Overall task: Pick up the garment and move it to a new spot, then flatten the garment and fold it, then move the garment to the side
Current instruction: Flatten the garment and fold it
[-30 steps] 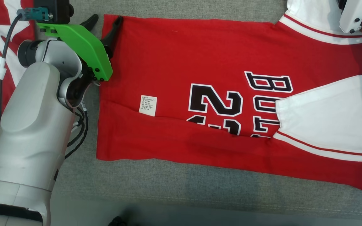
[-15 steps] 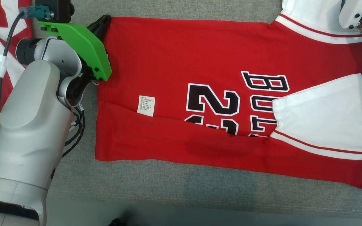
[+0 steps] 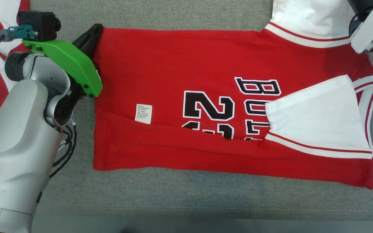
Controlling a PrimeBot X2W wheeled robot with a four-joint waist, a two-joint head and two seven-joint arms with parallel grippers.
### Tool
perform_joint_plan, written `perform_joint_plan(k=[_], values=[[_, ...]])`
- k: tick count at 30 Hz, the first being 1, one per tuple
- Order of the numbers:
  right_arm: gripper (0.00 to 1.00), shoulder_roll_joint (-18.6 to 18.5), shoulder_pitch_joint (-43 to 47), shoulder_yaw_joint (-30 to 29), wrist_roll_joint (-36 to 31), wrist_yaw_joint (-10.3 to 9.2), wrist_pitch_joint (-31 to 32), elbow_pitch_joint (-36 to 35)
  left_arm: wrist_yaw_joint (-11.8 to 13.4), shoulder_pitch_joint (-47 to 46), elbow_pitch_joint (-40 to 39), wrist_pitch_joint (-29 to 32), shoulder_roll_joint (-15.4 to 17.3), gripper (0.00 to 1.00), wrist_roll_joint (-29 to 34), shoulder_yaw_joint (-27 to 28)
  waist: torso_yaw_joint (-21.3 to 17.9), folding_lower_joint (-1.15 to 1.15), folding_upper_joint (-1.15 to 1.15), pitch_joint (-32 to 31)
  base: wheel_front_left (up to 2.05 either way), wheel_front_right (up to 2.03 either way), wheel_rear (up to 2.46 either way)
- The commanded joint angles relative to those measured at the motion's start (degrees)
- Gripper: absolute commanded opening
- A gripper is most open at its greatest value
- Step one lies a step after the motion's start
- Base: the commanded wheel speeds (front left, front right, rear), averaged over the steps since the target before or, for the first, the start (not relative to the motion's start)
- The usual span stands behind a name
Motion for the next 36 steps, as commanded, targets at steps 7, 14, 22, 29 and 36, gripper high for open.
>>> perform_joint_plan(k=[7,14,22,29,36], values=[[0.0,-5.34,11.49,-2.3,6.78,-0.05,-1.32,-12.66,1.1,5.93,-9.52,0.41,4.06,0.0,-1.67,1.42,-2.58,0.0,0.0,-2.4,0.0,0.0,0.0],[0.0,-8.47,26.58,-8.1,11.19,-0.04,-2.05,-24.61,4.32,14.81,-20.37,0.1,8.06,0.0,-3.8,4.27,-4.21,0.0,0.0,-3.95,0.0,0.0,0.0],[0.0,-6.86,42.43,-14.22,10.62,-0.04,-1.74,-32.31,7.17,22.93,-26.22,-0.62,10.25,0.0,-6.33,7.08,-5.15,0.0,0.0,-5.49,0.0,0.0,0.0],[0.0,-0.76,53.99,-19.8,8.16,-0.04,0.18,-35.21,8.59,29.09,-27.54,-1.07,10.45,0.0,-9.17,8.53,-5.99,0.0,0.0,-6.51,0.0,0.0,0.0],[0.16,4.49,58.71,-23.27,3.91,-0.04,5.26,-35.11,8.99,31.92,-26.59,-1.41,9.16,0.0,-11.12,8.83,-6.33,0.0,0.0,-6.89,0.0,0.0,0.0]])
